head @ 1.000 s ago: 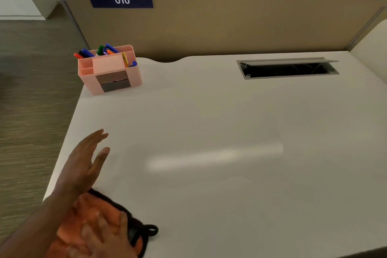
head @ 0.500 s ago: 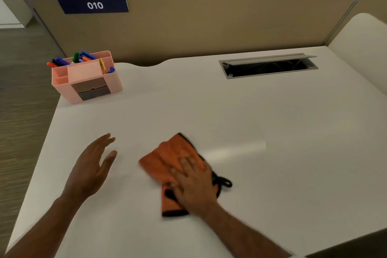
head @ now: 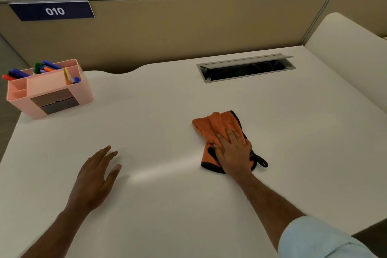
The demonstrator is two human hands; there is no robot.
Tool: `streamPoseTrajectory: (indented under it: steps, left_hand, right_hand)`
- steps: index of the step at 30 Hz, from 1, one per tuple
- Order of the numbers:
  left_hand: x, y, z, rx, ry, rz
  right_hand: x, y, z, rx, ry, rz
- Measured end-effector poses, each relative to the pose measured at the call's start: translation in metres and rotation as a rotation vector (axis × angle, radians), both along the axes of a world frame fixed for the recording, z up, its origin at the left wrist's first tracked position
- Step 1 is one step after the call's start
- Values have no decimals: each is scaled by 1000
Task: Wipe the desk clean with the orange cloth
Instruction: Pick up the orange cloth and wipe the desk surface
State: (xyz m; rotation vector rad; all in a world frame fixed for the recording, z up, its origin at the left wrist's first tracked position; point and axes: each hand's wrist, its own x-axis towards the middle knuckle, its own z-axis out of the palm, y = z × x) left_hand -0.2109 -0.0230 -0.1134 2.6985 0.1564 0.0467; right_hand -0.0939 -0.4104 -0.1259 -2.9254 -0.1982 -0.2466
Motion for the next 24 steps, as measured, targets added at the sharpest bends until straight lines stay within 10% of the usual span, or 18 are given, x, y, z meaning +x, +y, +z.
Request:
streamPoseTrajectory:
  steps: [17,24]
  left_hand:
    - [44,-30,-24,73,0,186]
    - [119,-126,38,-577,-11,241]
  right_hand:
    - [90,-22,7,134,-66,14]
    - [70,24,28,389,-97,192]
